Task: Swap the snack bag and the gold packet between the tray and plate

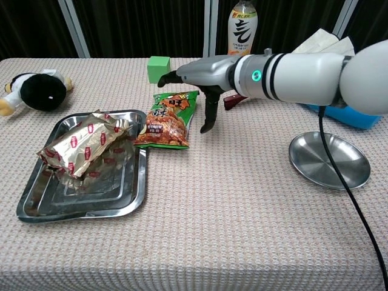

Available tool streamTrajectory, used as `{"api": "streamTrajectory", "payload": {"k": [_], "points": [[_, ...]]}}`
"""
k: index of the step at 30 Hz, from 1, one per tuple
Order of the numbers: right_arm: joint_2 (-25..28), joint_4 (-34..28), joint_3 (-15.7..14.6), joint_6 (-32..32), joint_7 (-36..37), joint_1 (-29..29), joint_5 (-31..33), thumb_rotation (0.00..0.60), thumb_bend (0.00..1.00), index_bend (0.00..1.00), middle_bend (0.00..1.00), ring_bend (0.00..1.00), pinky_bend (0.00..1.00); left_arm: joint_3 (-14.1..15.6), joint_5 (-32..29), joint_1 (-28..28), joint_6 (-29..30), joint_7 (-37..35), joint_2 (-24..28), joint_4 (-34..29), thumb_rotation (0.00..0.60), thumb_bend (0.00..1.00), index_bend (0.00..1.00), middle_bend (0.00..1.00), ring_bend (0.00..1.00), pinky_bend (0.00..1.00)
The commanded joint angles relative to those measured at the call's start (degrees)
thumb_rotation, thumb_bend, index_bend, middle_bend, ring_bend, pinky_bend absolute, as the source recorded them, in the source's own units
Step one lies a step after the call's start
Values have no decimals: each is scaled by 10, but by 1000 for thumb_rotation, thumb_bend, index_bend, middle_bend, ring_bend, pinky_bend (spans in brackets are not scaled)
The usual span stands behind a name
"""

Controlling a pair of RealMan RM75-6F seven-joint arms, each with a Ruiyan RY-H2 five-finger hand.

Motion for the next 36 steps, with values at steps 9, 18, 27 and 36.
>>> {"api": "streamTrajectory", "payload": {"k": [9, 18, 27, 36], "points": [[-58, 72, -11, -21, -1, 45, 52, 600, 0, 0, 115, 0, 0, -12, 6, 17, -1, -20, 2, 19, 600, 96, 26, 55, 31, 220], [-81, 95, -25, 28, -2, 41, 30, 600, 7, 533, 502, 93, 0, -18, 17, 21, -8, -36, 4, 16, 600, 96, 30, 55, 31, 223], [-36, 31, -25, 113, 23, -1, -19, 600, 63, 743, 657, 243, 0, -20, 32, 26, -9, -44, 5, 15, 600, 96, 30, 55, 31, 224], [159, -193, -47, 247, 17, -118, -54, 600, 41, 741, 657, 242, 0, -24, 54, 29, 2, -37, 6, 3, 600, 96, 35, 65, 31, 224]]}}
